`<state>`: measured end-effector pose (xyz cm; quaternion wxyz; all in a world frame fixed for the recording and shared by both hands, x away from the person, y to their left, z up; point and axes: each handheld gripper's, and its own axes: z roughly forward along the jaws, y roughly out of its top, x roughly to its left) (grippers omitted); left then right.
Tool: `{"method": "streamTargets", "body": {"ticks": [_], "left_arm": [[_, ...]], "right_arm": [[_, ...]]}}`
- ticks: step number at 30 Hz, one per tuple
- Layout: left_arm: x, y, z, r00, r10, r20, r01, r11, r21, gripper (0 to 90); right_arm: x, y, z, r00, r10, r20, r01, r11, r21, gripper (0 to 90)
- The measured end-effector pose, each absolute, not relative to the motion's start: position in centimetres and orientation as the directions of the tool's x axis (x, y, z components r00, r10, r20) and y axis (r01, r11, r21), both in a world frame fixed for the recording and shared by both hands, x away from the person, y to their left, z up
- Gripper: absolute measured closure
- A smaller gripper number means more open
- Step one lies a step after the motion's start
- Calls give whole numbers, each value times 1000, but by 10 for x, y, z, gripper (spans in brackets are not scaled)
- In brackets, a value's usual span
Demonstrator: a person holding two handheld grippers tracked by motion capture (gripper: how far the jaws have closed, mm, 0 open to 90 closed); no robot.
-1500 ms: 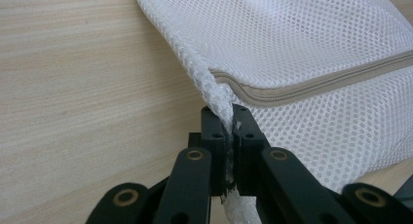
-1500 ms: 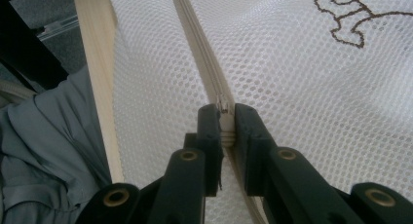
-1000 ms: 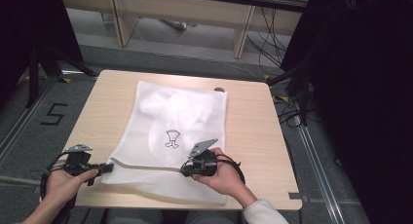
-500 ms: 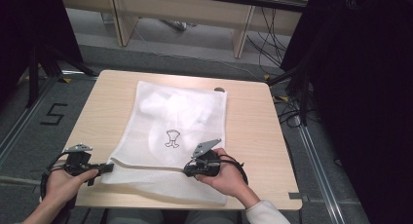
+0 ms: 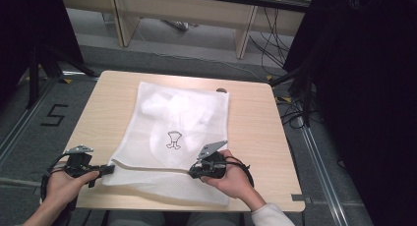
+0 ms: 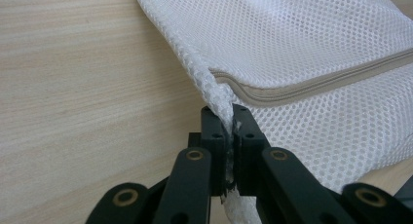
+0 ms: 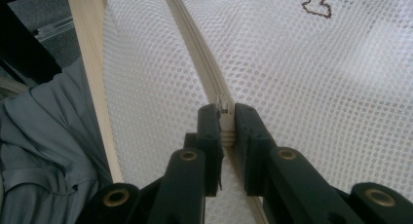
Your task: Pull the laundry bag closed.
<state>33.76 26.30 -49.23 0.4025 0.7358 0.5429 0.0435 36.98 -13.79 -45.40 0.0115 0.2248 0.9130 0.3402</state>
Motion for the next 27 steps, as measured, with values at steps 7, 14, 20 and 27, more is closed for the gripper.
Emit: {"method": "streamTargets", "body": {"ticks": [7,14,20,27], "left_arm": [[338,263,-492,405,835,-373,764,-85,640,852],[338,263,-492,406,835,-371,764,-88,640,852],[338,263,-492,404,836,-372,762,-83,642,852],[338,264,-492,408,833,-374,764,-87,639,852]], "right_arm": [[370,-139,-453,-900,419,124,400,678,616,824],[369,-142,-454,-899,421,124,401,673,622,824],[369,-144,-453,-899,420,125,402,678,616,824],[368,-147,-454,-898,423,119,400,678,617,824]]}}
